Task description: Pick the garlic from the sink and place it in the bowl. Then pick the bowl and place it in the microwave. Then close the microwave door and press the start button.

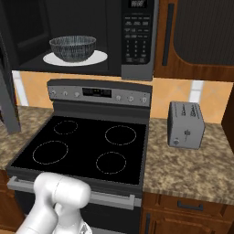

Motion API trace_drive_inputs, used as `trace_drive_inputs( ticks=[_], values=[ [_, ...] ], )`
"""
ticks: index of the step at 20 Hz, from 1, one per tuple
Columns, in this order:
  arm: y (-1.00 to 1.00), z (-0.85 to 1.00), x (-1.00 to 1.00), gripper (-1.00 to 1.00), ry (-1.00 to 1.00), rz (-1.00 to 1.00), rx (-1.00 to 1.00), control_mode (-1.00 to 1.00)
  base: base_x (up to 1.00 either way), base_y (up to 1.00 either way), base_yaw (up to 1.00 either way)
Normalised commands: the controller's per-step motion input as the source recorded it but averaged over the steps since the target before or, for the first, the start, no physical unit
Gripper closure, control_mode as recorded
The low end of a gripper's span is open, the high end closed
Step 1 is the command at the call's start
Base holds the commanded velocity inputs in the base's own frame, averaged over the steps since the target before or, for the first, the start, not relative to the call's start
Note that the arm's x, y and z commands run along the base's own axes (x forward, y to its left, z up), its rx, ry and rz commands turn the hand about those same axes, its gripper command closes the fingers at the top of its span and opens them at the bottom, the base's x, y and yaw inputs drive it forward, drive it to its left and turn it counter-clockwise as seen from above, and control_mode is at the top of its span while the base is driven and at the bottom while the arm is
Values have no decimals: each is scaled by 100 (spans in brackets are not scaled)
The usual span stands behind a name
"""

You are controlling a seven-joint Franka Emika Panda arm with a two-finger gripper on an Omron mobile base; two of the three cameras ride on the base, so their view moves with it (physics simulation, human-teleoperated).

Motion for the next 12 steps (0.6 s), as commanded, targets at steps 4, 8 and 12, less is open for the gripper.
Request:
trace_drive_inputs(
  ticks=[4,8,12],
  values=[
    [-62,11,46,-100,-1,38,11,-100,0,0,0],
    [-44,12,65,-100,0,45,11,-100,0,0,0],
    [-30,12,85,-100,1,45,11,-100,0,0,0]
  ],
)
